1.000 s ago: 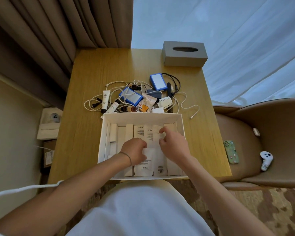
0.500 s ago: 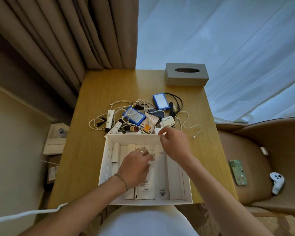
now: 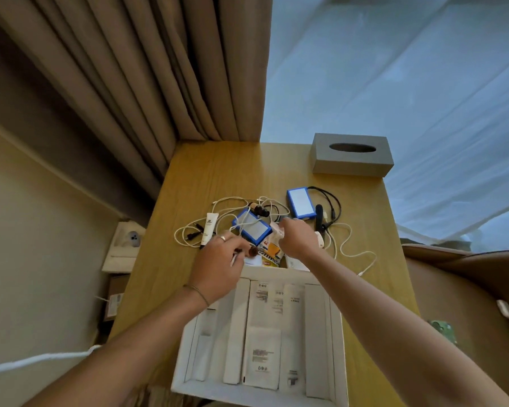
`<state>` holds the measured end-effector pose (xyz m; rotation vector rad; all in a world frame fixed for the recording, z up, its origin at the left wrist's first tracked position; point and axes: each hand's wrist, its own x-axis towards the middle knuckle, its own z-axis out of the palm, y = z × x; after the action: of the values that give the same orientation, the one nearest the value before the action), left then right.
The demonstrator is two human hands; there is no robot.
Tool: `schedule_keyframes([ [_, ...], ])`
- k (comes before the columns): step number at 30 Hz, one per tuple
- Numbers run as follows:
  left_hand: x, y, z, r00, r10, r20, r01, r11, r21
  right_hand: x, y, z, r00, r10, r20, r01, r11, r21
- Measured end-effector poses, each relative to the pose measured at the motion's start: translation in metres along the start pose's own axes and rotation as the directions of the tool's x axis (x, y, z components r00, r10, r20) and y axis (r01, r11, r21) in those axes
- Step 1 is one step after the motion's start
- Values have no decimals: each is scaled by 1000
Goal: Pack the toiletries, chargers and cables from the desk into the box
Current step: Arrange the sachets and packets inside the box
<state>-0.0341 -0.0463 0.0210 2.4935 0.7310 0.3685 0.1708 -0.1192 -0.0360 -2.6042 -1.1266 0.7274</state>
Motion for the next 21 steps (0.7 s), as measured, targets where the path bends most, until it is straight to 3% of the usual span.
schedule_keyframes([
  [8,13,-28,-15,991,-85,100,75,992,97,31,-8,20,996,-83,28,87,976,-200],
  [12,21,-28,-11,967,-135,218,105,984,141,32,-7,27,996,-74,43,80,984,-160],
  [18,50,-23,2,835,-293,466,207,951,228,34,-2,25,997,-60,46,66,988,-143],
  [21,68,-25,15,759,-435,484,216,870,443,30,-1,21,994,-69,81,73,996,-56],
])
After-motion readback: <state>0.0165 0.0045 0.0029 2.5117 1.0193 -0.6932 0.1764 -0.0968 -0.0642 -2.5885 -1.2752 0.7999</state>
